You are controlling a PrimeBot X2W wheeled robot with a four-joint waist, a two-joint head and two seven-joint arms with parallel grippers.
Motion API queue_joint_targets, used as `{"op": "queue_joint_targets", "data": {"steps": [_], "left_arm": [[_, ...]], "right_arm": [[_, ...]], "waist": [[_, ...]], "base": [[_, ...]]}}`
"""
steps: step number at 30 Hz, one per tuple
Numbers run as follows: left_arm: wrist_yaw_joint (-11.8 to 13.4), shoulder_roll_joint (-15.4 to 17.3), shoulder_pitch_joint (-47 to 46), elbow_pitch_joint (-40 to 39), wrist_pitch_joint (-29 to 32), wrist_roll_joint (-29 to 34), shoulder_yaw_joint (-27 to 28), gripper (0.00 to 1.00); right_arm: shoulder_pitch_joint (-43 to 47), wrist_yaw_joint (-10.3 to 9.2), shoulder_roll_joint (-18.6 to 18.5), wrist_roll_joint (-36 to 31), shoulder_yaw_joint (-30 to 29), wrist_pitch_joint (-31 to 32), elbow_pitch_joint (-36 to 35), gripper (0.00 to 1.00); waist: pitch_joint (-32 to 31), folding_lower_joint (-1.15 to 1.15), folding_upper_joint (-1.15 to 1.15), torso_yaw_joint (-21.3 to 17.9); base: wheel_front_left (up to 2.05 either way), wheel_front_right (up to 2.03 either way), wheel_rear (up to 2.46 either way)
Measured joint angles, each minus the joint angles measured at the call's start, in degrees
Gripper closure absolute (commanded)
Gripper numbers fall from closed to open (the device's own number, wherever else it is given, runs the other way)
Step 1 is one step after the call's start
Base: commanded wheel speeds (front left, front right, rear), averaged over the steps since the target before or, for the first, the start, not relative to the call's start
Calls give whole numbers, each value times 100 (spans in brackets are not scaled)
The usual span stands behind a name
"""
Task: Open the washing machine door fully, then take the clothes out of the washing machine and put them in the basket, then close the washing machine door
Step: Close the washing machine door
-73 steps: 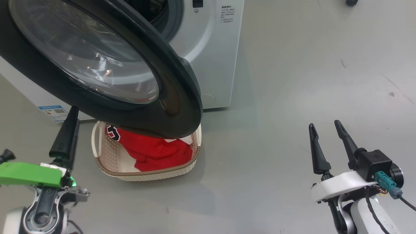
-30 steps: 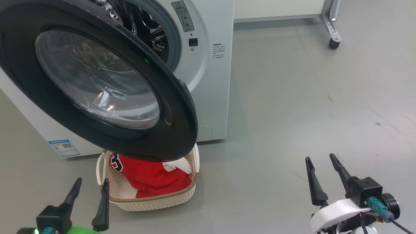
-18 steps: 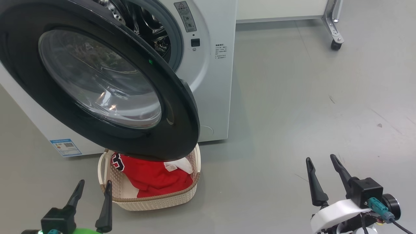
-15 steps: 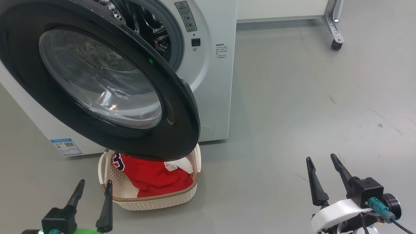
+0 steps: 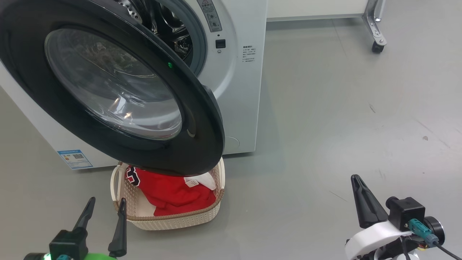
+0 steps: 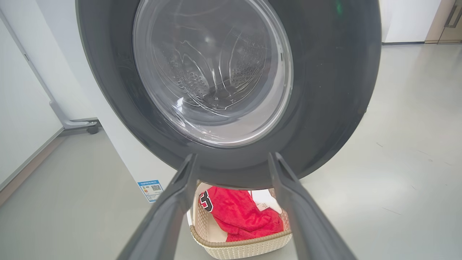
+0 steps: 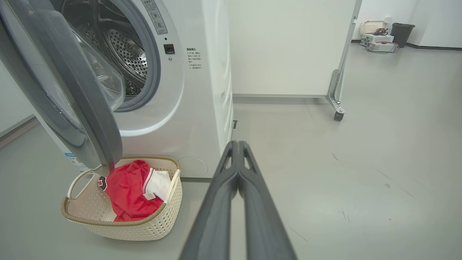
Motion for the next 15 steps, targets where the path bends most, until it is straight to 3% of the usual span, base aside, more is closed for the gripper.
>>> {"op": "queue_joint_targets", "data": {"steps": [15], "left_arm": [[44, -145, -62, -115, 35, 160, -58, 0]], "right_arm": [[-400, 138, -112, 0, 26, 136, 175, 100]], "waist": [[166, 0, 0, 244]], "base": [[0, 0, 0]]}}
